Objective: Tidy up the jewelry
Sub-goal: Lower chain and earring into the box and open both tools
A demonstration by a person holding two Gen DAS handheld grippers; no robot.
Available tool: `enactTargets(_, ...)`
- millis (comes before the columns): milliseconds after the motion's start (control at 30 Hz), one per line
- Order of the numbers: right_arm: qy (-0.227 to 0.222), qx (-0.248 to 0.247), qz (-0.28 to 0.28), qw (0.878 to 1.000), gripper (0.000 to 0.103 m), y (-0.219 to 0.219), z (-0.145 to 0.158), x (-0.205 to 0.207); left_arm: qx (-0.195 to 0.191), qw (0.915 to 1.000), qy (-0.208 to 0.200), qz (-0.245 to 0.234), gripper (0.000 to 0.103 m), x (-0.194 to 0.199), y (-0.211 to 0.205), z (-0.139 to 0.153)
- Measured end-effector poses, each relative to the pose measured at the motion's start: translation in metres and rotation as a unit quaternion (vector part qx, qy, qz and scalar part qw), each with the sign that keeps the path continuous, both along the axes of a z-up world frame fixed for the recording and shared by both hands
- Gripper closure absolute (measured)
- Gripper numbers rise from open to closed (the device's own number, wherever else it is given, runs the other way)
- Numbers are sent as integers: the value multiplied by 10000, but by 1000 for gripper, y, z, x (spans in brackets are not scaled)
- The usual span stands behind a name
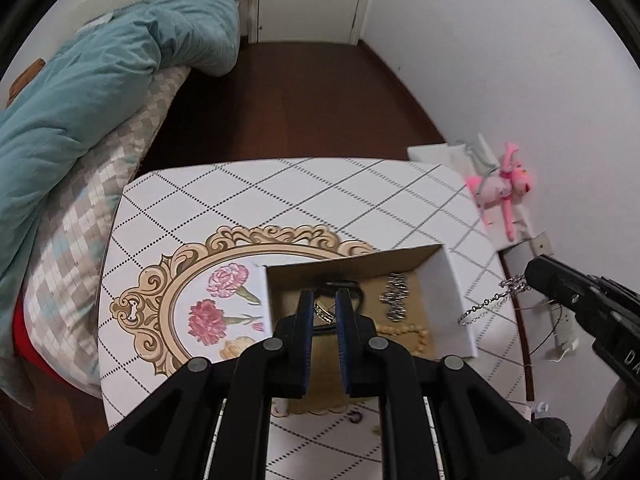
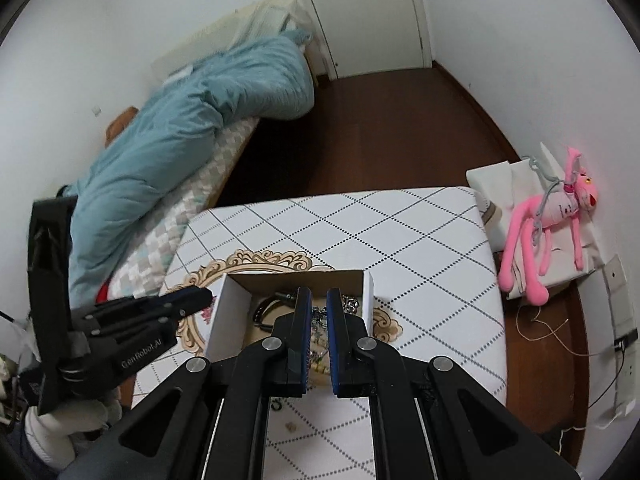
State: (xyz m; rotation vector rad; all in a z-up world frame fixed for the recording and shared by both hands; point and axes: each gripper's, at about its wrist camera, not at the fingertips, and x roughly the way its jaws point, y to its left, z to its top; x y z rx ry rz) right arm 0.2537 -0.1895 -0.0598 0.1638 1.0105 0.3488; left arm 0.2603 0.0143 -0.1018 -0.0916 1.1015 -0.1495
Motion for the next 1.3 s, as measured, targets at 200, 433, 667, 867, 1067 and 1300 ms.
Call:
enactTargets(200,501,-351,208,9979,95,18,-30,26,256,9985,415,265,91,20,12,-15)
enactTargets(433,758,-912,160,9928,79,24,-49,33,497,9965,354,568,36,21,24,-17)
enactTargets(667,660,-1349,26,9887,6,27,-56,27,789,9934,258,791,0,11,31,-23)
enactTargets(867,616,-1681,-86,9838,0,32,-68,17,963,9921,56,807,0,-5,28,-23)
enactTargets(1067,514,-1618,-283,9851,0,27,-61,6,964,9920,-27,810,0,-20,24,-19)
enactTargets(1300,66,-1640,-445,9854,0,25,-31,-19,806,9926,-292,861,0,-42,21,0)
